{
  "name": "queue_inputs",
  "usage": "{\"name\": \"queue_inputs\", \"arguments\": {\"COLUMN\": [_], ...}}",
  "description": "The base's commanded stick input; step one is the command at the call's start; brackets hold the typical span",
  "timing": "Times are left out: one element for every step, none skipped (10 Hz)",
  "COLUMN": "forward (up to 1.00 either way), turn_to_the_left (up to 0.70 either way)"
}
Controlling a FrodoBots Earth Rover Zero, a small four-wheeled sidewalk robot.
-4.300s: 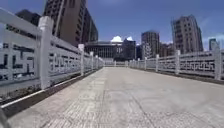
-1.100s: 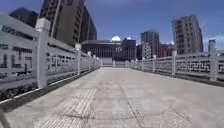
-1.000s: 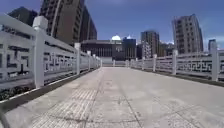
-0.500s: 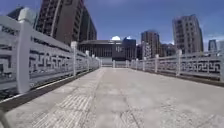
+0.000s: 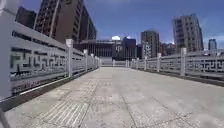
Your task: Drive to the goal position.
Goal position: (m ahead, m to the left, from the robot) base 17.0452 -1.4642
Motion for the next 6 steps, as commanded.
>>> {"name": "queue_inputs", "arguments": {"forward": [0.70, 0.70, 0.70, 0.70, 0.70, 0.70], "turn_to_the_left": [0.00, 0.00, 0.00, 0.01, 0.11, 0.13]}}
